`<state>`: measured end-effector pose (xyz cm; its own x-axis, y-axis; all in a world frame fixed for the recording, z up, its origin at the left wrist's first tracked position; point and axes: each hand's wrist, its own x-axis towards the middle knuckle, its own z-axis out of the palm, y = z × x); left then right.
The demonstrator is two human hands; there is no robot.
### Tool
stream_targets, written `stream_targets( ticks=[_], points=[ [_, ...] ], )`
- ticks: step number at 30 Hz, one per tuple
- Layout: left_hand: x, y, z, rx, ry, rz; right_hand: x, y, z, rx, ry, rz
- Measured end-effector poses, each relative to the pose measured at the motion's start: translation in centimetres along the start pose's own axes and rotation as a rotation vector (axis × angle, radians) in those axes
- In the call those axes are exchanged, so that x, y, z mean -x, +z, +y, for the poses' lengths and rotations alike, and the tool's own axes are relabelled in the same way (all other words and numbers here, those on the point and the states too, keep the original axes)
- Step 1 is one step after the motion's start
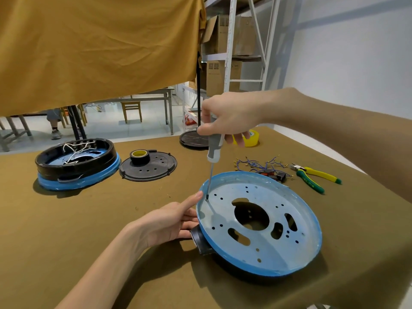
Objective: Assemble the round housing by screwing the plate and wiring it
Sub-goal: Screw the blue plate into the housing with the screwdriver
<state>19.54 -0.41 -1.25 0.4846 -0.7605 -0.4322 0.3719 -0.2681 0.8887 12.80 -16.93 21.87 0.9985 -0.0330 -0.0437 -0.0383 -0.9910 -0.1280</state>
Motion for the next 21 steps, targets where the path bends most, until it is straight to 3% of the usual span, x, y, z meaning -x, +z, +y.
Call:
stream_targets(
  ticks=[5,8,12,21],
  points=[
    [-0.21,-0.20,-0.12,-0.012,0.008,0.007,0.67,-0.78,0.39,-0.071,-0.022,-0.089],
    [-0.31,-0.13,-0.18,-0.019,0.017,0.007,0.45,-0.46,0.30,-0.015,-0.005,-0.023],
    [-0.25,0.15,-0.26,-0.017,0.028,0.031,0.58,-0.78,0.63,-0.094,-0.031,-0.086],
    [-0.02,0.41,-0.21,-0.011,0.037,0.047,0.39,-0.32,0.99,-0.119,-0.041,-0.016]
  ],
)
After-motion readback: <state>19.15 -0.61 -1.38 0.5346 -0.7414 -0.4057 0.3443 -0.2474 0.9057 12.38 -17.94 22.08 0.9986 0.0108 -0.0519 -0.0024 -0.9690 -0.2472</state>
